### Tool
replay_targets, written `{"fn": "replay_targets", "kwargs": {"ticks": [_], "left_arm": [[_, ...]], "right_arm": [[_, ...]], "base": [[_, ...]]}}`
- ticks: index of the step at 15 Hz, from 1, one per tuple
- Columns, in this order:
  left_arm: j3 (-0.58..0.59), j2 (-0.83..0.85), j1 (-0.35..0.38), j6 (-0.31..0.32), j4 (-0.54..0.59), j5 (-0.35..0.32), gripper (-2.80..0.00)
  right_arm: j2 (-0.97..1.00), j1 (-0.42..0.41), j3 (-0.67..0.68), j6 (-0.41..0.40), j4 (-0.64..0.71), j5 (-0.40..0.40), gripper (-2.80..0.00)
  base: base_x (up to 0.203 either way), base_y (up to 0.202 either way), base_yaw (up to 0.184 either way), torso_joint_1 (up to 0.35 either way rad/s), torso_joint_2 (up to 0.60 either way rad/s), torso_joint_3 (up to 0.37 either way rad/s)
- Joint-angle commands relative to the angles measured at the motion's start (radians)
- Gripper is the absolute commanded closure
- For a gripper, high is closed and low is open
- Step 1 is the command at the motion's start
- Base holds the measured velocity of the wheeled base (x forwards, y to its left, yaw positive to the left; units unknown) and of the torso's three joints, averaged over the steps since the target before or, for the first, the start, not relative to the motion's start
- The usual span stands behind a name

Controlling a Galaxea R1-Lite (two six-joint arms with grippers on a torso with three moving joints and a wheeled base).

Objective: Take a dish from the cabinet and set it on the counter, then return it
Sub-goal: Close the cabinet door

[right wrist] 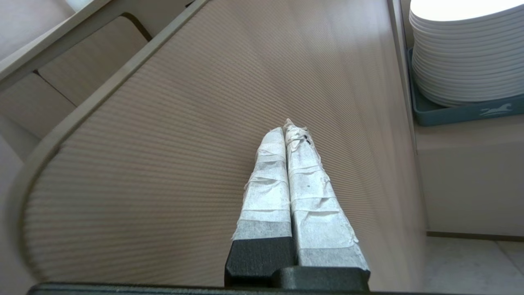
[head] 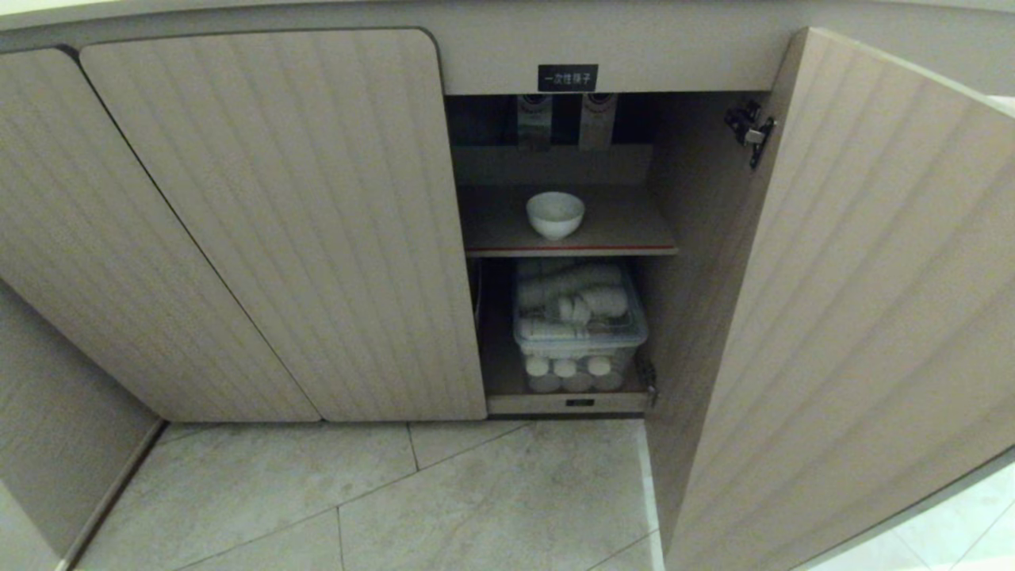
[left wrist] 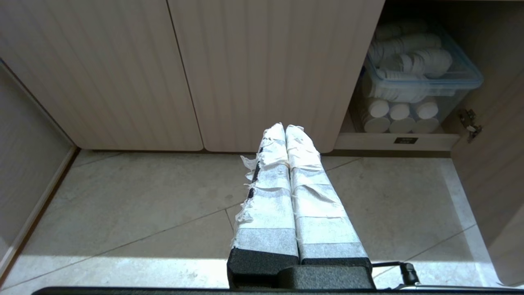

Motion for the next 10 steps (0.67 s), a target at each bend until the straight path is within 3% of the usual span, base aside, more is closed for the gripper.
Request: {"fn": "replay_targets", "kwargs": {"ticks": [1,7,10], "left_arm": [[0.0,0.0,0.0,-0.001,-0.001,0.0,0.0],[0.0,0.0,0.0,-0.001,-0.001,0.0,0.0],[0.0,0.0,0.0,-0.001,-0.001,0.0,0.0]], "right_arm": [[0.043,0.003,0.008,0.026,-0.035,0.0,0.0],[0.147,0.006,0.009,0.044,-0.132,0.004,0.0],[0.207,0.006,0.007,0.044,-0.194,0.051,0.0]], "base": [[0.0,0.0,0.0,0.0,0.0,0.0],[0.0,0.0,0.0,0.0,0.0,0.0],[0.0,0.0,0.0,0.0,0.0,0.0]]}}
